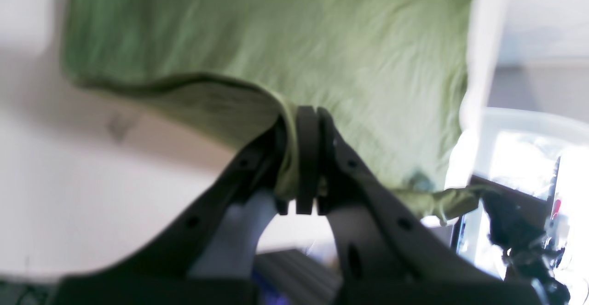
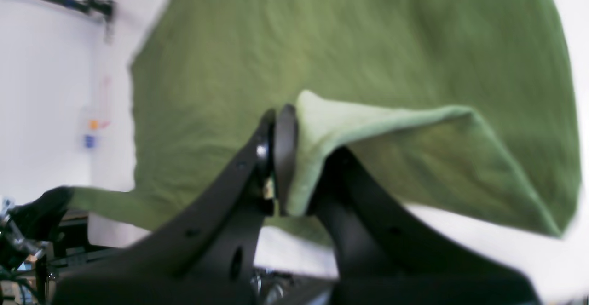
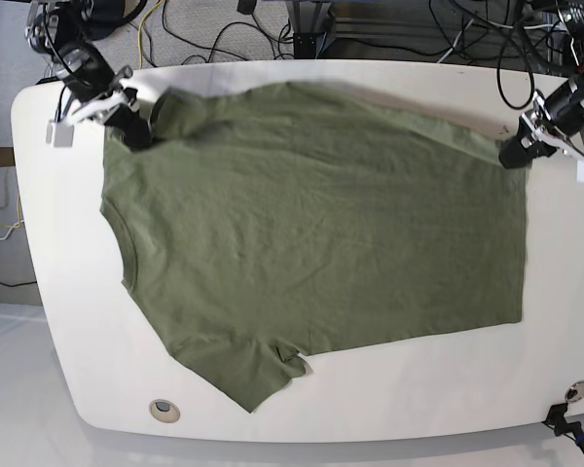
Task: Fold the T-shirt properly
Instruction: 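Pull the lifted hem back toward the robot with both grippers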
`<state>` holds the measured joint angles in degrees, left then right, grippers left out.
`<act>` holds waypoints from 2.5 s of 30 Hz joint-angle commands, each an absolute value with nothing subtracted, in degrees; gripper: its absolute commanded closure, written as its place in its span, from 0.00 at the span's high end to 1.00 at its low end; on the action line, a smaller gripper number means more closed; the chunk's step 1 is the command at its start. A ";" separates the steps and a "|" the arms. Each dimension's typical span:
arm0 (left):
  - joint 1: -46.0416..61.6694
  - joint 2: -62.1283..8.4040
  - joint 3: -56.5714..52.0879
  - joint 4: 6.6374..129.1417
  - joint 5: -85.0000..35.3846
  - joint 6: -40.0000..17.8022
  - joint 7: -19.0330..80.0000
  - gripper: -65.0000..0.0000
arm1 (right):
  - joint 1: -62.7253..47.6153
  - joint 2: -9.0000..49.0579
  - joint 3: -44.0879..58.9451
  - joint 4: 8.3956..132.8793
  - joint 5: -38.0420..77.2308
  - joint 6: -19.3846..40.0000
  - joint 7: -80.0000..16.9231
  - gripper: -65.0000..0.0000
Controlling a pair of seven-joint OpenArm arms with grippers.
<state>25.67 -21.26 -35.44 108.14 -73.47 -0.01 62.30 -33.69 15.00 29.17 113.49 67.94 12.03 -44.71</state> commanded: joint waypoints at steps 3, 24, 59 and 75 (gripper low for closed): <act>19.47 -22.11 -35.91 104.22 -74.42 -0.22 61.67 0.00 | -26.68 15.60 29.41 112.13 69.14 12.62 -46.73 0.00; 3.47 -22.02 -35.82 83.74 -73.98 -0.22 61.58 0.00 | 0.48 17.89 17.27 89.01 64.66 12.79 -47.08 0.00; 5.14 -30.99 -24.57 103.52 -35.12 -12.09 51.03 0.79 | -5.32 27.56 14.90 102.64 24.31 14.02 -48.22 0.73; 14.81 -20.09 -24.57 104.75 -13.93 -24.92 37.14 0.68 | -5.14 21.67 20.79 87.52 23.78 22.37 -41.98 0.74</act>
